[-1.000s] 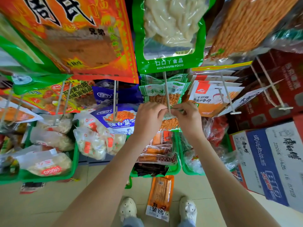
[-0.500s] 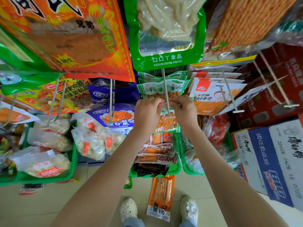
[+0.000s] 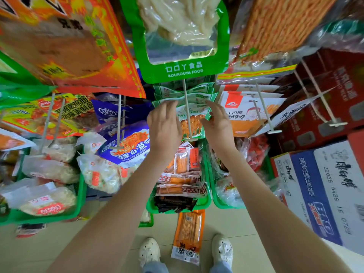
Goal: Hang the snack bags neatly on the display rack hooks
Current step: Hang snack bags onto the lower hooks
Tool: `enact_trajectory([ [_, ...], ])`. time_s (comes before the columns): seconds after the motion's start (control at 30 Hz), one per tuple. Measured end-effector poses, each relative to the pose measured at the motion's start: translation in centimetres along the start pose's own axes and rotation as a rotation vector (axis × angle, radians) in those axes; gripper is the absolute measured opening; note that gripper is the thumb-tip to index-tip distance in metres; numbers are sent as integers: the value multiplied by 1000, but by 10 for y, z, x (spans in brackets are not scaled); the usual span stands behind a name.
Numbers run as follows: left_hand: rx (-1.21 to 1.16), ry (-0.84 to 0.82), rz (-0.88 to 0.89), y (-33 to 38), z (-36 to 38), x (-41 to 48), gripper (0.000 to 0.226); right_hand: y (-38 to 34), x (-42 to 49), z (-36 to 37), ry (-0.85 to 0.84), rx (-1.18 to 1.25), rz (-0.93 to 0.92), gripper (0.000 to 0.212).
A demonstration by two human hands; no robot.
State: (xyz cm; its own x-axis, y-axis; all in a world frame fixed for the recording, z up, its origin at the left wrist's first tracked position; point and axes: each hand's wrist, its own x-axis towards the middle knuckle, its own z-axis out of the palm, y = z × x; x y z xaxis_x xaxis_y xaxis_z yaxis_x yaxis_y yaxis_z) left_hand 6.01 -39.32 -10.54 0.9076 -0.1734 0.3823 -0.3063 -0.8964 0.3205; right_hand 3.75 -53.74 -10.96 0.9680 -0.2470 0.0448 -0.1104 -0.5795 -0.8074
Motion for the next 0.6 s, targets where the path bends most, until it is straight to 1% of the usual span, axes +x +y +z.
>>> enact_trajectory([
  [0.07, -34, 70, -57, 6, -6, -27, 39, 14, -24, -17, -25, 14, 14, 46],
  [0.13, -71, 82, -75, 12, -9, -53, 35, 29, -44, -38, -51, -10, 111, 38],
  [0.2, -114, -16, -38, 20, -6, -73, 31, 48, -55, -61, -51, -61, 287, 28],
  [0.23, -135, -79, 8, 27, -3, -80, 30, 60, -57, -75, -21, -88, 379, 26],
  [0.3, -178, -193, 114, 49, 2, -89, 28, 78, -57, -104, 110, -147, 480, 24],
  [0.37, -211, -262, 154, 79, 6, -95, 26, 89, -51, -134, 287, -165, 489, 27],
  [0.43, -248, -275, 151, 111, 9, -97, 25, 93, -40, -157, 404, -162, 444, 30],
  [0.47, -272, -272, 152, 126, 10, -96, 23, 94, -35, -164, 418, -184, 404, 30],
  [0.53, -340, -270, 154, 155, 9, -88, 16, 100, -27, -171, 373, -226, 320, 27],
  [0.6, -367, -274, 144, 179, 7, -78, 15, 108, -27, -176, 300, -211, 319, 22],
])
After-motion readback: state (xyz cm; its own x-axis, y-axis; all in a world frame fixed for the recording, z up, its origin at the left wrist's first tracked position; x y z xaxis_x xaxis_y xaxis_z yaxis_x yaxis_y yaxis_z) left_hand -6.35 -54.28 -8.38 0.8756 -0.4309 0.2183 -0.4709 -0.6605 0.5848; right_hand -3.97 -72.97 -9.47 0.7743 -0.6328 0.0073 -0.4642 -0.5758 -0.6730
